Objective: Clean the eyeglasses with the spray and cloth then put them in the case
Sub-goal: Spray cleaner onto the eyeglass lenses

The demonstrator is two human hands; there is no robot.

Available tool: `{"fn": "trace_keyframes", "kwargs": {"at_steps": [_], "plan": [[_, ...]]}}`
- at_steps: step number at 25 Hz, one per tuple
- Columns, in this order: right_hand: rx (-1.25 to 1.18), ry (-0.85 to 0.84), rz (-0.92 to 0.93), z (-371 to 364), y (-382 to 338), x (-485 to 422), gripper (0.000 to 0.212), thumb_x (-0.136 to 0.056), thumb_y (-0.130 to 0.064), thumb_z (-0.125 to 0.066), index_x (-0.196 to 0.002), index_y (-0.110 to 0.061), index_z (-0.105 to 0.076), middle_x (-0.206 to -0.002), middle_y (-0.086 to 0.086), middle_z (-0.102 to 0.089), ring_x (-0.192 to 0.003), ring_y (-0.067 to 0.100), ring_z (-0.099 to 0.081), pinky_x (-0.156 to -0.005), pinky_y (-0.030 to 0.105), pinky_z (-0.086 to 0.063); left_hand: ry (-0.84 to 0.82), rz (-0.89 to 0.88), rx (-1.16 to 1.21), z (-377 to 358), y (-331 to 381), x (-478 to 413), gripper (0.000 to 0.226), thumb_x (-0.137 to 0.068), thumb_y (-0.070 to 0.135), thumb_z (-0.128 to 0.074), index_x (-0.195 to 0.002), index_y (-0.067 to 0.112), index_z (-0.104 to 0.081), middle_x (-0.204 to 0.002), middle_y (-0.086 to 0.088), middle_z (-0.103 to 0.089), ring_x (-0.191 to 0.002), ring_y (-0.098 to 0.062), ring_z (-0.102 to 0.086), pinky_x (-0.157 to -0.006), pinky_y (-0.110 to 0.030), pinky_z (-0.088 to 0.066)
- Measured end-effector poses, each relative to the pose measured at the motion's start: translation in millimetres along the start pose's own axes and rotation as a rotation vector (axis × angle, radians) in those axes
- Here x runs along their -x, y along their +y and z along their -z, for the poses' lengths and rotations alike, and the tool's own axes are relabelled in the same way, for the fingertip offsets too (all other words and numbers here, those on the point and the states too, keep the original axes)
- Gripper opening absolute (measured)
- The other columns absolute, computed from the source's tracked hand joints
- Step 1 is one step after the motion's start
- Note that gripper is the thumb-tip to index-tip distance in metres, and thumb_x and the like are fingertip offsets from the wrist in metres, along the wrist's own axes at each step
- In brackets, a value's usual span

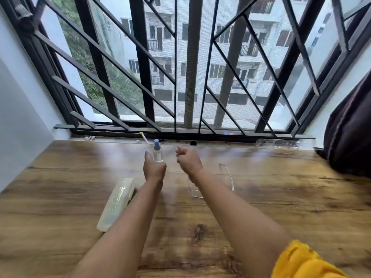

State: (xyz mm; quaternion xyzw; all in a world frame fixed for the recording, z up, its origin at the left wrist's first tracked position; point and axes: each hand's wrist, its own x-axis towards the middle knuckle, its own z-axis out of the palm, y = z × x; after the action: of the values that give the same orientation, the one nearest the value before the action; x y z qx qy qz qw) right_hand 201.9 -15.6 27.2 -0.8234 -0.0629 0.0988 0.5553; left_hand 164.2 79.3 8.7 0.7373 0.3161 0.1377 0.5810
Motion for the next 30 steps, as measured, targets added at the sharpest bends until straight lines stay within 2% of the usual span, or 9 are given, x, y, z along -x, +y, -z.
{"fn": "trace_keyframes", "kwargs": {"at_steps": [2, 4, 5, 7, 12, 19, 22, 27, 30], "plan": [[-0.044, -0.105, -0.052, -19.3, -8.6, -11.6, 0.05, -0.074, 0.01, -0.042, -0.123, 0.01, -0.047, -0.131, 0.025, -0.051, -0.122, 0.035, -0.047, -0.105, 0.047, -0.038, -0.035, 0.024, 0.026, 2.0, 1.4, -8.6, 0.074, -0.079, -0.007, -0.048, -0.145, 0.009, -0.02, -0.148, -0.013, -0.034, -0.129, -0.027, -0.04, -0.09, -0.023, -0.035], [-0.103, -0.163, -0.091, -32.1, -10.0, -18.3, 0.04, -0.075, 0.007, -0.045, -0.112, 0.001, -0.057, -0.12, 0.017, -0.058, -0.112, 0.028, -0.053, -0.096, 0.04, -0.045, -0.059, 0.042, 0.05, 2.9, -1.2, -14.3, 0.07, -0.079, -0.005, -0.05, -0.144, 0.006, -0.023, -0.146, -0.015, -0.036, -0.128, -0.03, -0.041, -0.097, -0.033, -0.04], [-0.123, -0.178, -0.099, -36.9, -9.6, -19.8, 0.03, -0.075, 0.006, -0.045, -0.099, -0.001, -0.061, -0.107, 0.018, -0.063, -0.102, 0.028, -0.057, -0.087, 0.04, -0.049, -0.071, 0.033, 0.066, 3.0, -3.1, -16.1, 0.062, -0.08, -0.003, -0.05, -0.139, 0.003, -0.031, -0.139, -0.019, -0.044, -0.122, -0.034, -0.046, -0.091, -0.039, -0.044], [-0.163, -0.2, -0.111, -46.6, -8.8, -24.0, 0.028, -0.079, 0.005, -0.044, -0.099, 0.001, -0.063, -0.105, 0.024, -0.065, -0.098, 0.03, -0.061, -0.089, 0.046, -0.049, -0.106, -0.013, 0.113, 4.5, -5.4, -18.4, 0.039, -0.081, -0.001, -0.049, -0.12, 0.005, -0.05, -0.109, -0.019, -0.06, -0.098, -0.033, -0.056, -0.072, -0.038, -0.046], [-0.257, -0.217, -0.101, -45.9, -9.7, -15.8, 0.034, -0.079, 0.008, -0.043, -0.106, 0.002, -0.063, -0.098, 0.019, -0.065, -0.092, 0.023, -0.057, -0.086, 0.039, -0.048, -0.161, -0.058, 0.189, 5.4, -5.3, -15.8, 0.042, -0.078, -0.008, -0.044, -0.112, 0.011, -0.06, -0.096, -0.015, -0.065, -0.085, -0.024, -0.057, -0.072, -0.034, -0.043], [-0.321, 0.063, -0.008, 33.7, -3.5, 37.0, 0.032, -0.075, 0.006, -0.046, -0.092, -0.01, -0.068, -0.093, 0.015, -0.069, -0.088, 0.026, -0.063, -0.08, 0.038, -0.051, -0.411, -0.23, 0.213, -28.2, 30.2, 54.8, 0.051, -0.064, 0.0, -0.052, -0.1, 0.035, -0.064, -0.089, -0.004, -0.07, -0.081, -0.015, -0.062, -0.073, -0.031, -0.049], [-0.297, 0.21, -0.026, 83.9, 17.2, 70.2, 0.037, -0.073, 0.009, -0.046, -0.088, -0.015, -0.069, -0.091, 0.011, -0.071, -0.086, 0.023, -0.065, -0.078, 0.034, -0.053, -0.546, -0.227, 0.2, -59.6, 34.0, 96.1, 0.051, -0.06, 0.002, -0.049, -0.102, 0.027, -0.065, -0.092, -0.011, -0.071, -0.081, -0.019, -0.062, -0.077, -0.037, -0.049], [-0.301, 0.298, -0.08, 148.0, 63.9, 127.9, 0.047, -0.071, 0.015, -0.04, -0.084, -0.019, -0.071, -0.088, 0.002, -0.073, -0.083, 0.011, -0.066, -0.071, 0.019, -0.052, -0.813, -0.173, 0.154, -103.7, 21.2, 161.0, 0.071, -0.066, -0.017, -0.036, -0.128, 0.014, -0.053, -0.109, -0.003, -0.066, -0.089, -0.011, -0.059, -0.069, -0.018, -0.042], [-0.282, 0.341, -0.13, 160.2, 86.0, 145.3, 0.048, -0.07, 0.017, -0.038, -0.088, -0.015, -0.07, -0.089, 0.005, -0.071, -0.08, 0.013, -0.064, -0.071, 0.022, -0.048, -0.849, -0.183, 0.137, -116.3, 6.9, 180.8, 0.068, -0.064, -0.019, -0.036, -0.123, 0.009, -0.057, -0.117, -0.013, -0.064, -0.101, -0.019, -0.058, -0.079, -0.026, -0.04]]}}
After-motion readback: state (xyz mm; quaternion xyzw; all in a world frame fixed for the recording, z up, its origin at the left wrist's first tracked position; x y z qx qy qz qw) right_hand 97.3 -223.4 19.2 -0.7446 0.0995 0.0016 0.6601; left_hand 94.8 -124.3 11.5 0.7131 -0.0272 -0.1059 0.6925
